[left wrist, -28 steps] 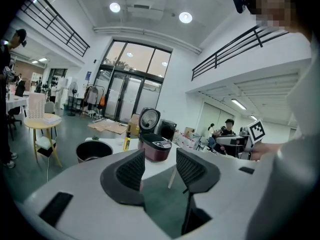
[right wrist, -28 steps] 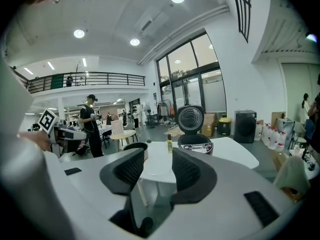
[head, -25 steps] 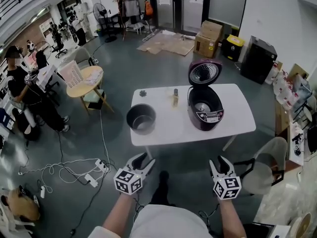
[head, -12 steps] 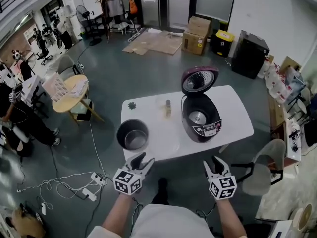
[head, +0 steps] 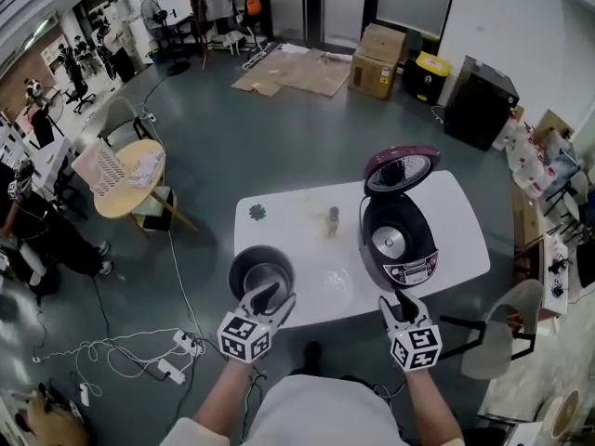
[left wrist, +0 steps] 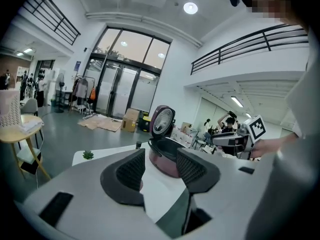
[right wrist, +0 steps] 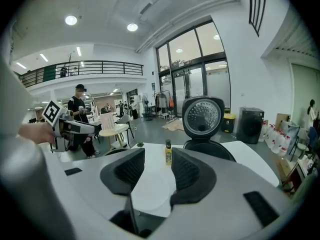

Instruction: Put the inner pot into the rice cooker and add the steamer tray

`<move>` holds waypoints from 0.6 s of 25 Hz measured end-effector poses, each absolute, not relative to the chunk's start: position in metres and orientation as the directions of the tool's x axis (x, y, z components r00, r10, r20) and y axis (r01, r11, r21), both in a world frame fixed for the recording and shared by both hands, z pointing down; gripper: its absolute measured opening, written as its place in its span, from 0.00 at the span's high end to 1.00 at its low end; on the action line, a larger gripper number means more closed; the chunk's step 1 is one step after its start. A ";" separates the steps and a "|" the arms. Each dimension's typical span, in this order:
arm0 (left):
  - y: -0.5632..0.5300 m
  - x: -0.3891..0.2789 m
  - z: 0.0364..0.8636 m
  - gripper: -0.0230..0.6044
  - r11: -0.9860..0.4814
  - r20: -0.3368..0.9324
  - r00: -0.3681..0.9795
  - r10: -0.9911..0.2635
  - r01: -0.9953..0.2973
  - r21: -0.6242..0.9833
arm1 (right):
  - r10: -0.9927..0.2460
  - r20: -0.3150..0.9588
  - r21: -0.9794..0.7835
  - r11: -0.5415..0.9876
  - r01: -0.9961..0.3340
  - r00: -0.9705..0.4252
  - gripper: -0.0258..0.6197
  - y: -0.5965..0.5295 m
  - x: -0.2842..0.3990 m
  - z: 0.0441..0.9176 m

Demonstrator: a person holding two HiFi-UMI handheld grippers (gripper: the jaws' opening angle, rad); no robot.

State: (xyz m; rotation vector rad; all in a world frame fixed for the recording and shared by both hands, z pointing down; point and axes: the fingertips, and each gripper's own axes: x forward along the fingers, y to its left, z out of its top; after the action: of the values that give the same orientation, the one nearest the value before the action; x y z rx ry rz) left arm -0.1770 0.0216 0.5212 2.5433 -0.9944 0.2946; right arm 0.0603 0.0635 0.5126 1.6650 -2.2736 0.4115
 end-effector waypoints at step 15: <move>-0.025 -0.209 0.544 0.63 -0.554 0.380 0.636 -0.671 -0.771 0.312 | -0.794 0.435 -0.094 0.428 -0.899 -0.424 0.68 -0.020 0.016 0.529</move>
State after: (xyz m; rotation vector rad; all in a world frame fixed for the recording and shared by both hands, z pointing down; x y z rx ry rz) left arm -0.2092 -0.0254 0.5435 2.4069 -1.1341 0.3000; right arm 0.0160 -0.0202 0.5291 1.4551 -2.3617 0.4504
